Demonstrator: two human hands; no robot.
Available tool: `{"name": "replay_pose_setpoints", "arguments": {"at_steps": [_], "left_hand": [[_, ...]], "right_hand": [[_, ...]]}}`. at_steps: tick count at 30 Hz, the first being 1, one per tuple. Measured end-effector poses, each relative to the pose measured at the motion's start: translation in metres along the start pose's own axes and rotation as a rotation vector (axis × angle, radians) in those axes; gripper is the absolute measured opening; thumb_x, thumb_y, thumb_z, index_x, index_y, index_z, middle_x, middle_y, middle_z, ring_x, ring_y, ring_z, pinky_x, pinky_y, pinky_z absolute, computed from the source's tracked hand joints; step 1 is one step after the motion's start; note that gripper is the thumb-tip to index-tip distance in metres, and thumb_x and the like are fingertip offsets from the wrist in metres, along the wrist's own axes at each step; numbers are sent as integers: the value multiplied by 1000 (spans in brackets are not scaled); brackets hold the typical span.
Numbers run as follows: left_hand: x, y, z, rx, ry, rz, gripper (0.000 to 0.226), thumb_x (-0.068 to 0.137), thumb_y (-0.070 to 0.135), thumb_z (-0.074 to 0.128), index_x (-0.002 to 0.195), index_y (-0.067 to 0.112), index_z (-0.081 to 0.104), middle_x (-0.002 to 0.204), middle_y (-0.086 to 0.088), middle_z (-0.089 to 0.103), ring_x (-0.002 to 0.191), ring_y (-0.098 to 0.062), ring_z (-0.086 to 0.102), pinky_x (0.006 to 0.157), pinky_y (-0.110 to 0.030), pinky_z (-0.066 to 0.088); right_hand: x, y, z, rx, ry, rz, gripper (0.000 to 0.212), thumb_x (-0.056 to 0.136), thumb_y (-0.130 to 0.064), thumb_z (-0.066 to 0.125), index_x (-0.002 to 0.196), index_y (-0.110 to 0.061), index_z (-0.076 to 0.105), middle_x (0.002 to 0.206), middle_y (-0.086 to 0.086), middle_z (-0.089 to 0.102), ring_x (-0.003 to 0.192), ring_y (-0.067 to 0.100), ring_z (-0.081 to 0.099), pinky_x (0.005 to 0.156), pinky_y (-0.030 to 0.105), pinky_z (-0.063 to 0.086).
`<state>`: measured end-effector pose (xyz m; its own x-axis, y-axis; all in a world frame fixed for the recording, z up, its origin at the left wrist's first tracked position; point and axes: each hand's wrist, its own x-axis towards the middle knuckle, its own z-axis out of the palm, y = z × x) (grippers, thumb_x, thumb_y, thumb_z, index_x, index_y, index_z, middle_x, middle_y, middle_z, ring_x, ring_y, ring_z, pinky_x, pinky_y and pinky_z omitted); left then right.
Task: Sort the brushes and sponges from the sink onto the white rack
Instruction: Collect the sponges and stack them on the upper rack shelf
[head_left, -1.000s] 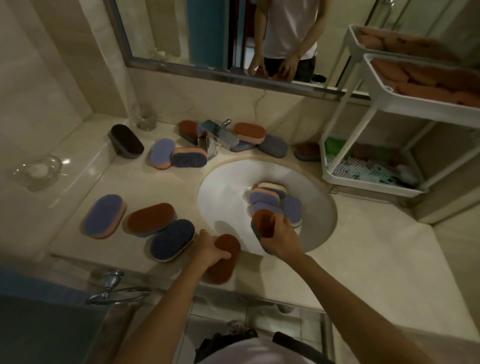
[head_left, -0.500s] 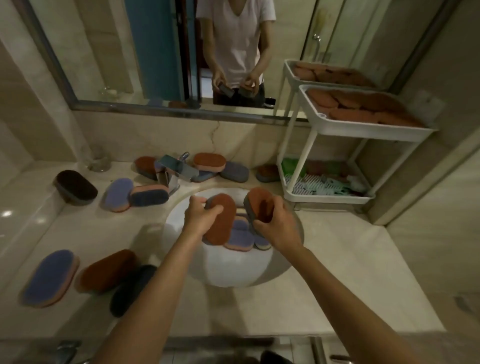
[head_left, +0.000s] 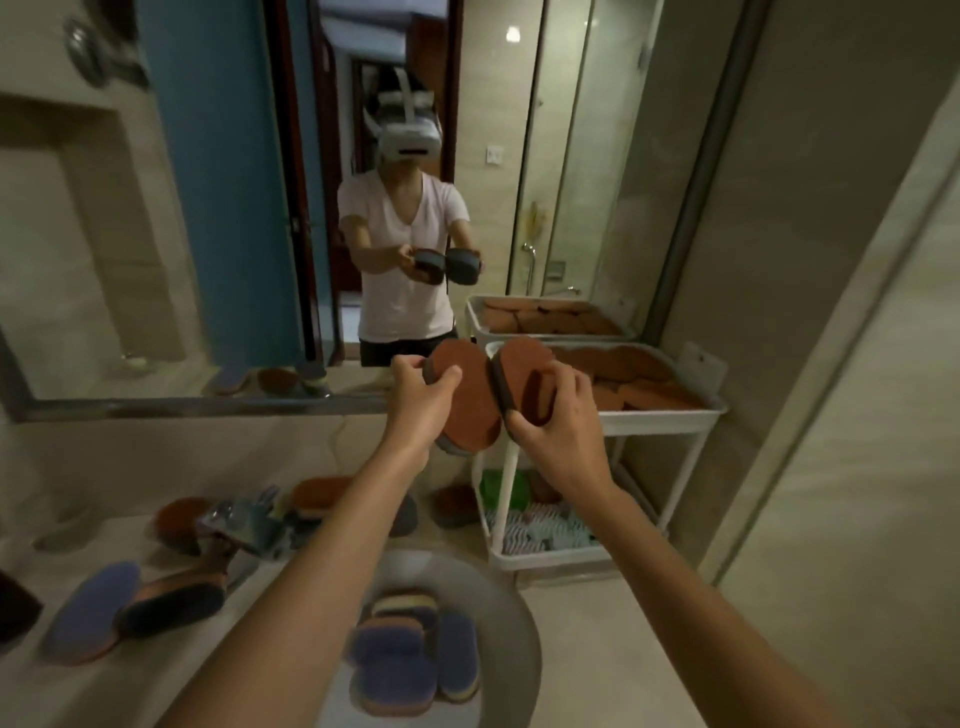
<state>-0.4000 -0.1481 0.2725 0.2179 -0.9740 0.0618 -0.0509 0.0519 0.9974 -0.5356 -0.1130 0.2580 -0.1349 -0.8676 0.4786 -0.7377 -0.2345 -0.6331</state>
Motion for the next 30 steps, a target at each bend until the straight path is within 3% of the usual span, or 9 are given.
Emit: {"name": "replay_pose_setpoints", "arguments": {"at_steps": [3,6,9,15,20,24,30], "left_hand": [[20,21,29,-4,-32,25,41,96,26,49,130,9,33,124,-9,49,95,-16,48,78,-30,42],[46,33,60,8,-93,3,40,96,27,47,129,10,32,122,-10,49,98,-20,50,79,-32,44],[77,35,84,35,-134,-72,41,97,24,44,134,10,33,126,-12,51,110,-27,53,82,-33,45],[124,26,120,125,-134,-172,49,99,16,38,145,7,26,143,-14,42,126,-30,46,99,-35,41],[139,7,138,195,-110,-194,42,99,18,38,139,4,35,137,-16,48,123,-32,48,99,-38,43],[146,-7,142,278,-87,-161,37,100,19,35,126,-3,48,127,-21,54,116,-33,51,82,-33,40],[148,-13,146,373,-36,-140,40,99,17,33,129,-7,45,132,-27,48,118,-38,49,98,-42,42]], "right_hand": [[31,9,-24,7,-12,-10,62,77,-24,66,131,-17,37,138,7,32,123,26,41,98,33,39],[64,25,-44,20,-12,13,60,79,-24,66,133,-16,39,140,6,32,121,24,42,94,30,41],[97,49,-54,22,-4,74,59,82,-27,66,135,-14,43,140,8,39,120,21,46,88,23,38],[140,98,-41,28,-43,128,55,84,-30,66,134,-17,47,135,7,48,120,20,48,90,25,42],[157,117,-24,15,-83,106,51,84,-29,65,132,-17,51,134,5,55,124,20,50,101,33,45],[162,125,-19,-1,-120,77,49,84,-29,65,130,-17,53,132,5,57,123,19,52,101,32,43],[162,126,-15,-26,-138,45,47,84,-30,65,128,-16,56,130,5,60,120,18,54,97,27,44]]}}
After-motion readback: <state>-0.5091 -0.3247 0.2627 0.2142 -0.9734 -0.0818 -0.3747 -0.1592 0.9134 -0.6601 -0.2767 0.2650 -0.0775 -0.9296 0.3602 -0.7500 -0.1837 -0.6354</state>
